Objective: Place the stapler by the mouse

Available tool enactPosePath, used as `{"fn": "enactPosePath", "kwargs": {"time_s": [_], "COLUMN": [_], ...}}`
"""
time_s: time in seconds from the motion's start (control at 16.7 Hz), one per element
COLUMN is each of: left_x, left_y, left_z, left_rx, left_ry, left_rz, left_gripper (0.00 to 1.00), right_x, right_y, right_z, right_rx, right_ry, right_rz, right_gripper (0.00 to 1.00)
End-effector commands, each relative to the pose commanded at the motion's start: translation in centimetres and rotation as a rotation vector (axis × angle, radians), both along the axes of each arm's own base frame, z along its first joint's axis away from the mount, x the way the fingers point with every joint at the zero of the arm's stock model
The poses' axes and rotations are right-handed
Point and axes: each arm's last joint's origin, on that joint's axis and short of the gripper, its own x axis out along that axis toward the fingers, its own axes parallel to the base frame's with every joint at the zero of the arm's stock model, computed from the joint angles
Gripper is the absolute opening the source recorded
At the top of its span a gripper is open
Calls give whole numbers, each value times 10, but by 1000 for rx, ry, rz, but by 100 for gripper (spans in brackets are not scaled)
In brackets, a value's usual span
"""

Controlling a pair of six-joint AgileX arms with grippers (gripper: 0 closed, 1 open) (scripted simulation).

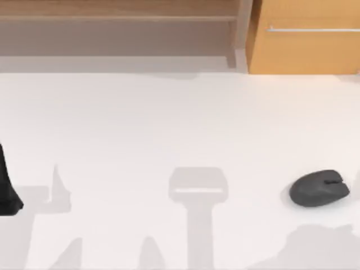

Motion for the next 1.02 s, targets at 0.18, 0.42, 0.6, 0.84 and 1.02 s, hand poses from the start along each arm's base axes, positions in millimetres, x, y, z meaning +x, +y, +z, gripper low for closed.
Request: {"fn": "enactPosePath", "kwargs": {"time_s": [0.18, 0.42, 0.6, 0.84, 1.02], "left_x": [0, 0, 0, 0, 0], "left_y": [0, 0, 0, 0, 0], "left_z": [0, 0, 0, 0, 0], "left_rx": [0, 0, 0, 0, 0], "left_ry": [0, 0, 0, 0, 0], "left_rz": [0, 0, 0, 0, 0], "left_gripper": [100, 100, 100, 100, 100], "right_x": [22, 40, 42, 42, 43], "right_y": [-14, -28, -30, -29, -30], "right_z": [-9, -19, -20, -21, -37], "right_rx": [73, 133, 143, 141, 143], "right_ry": [240, 428, 457, 455, 457], "right_rz": [-78, -145, -155, -151, -155], "right_gripper": [100, 100, 100, 100, 100]}}
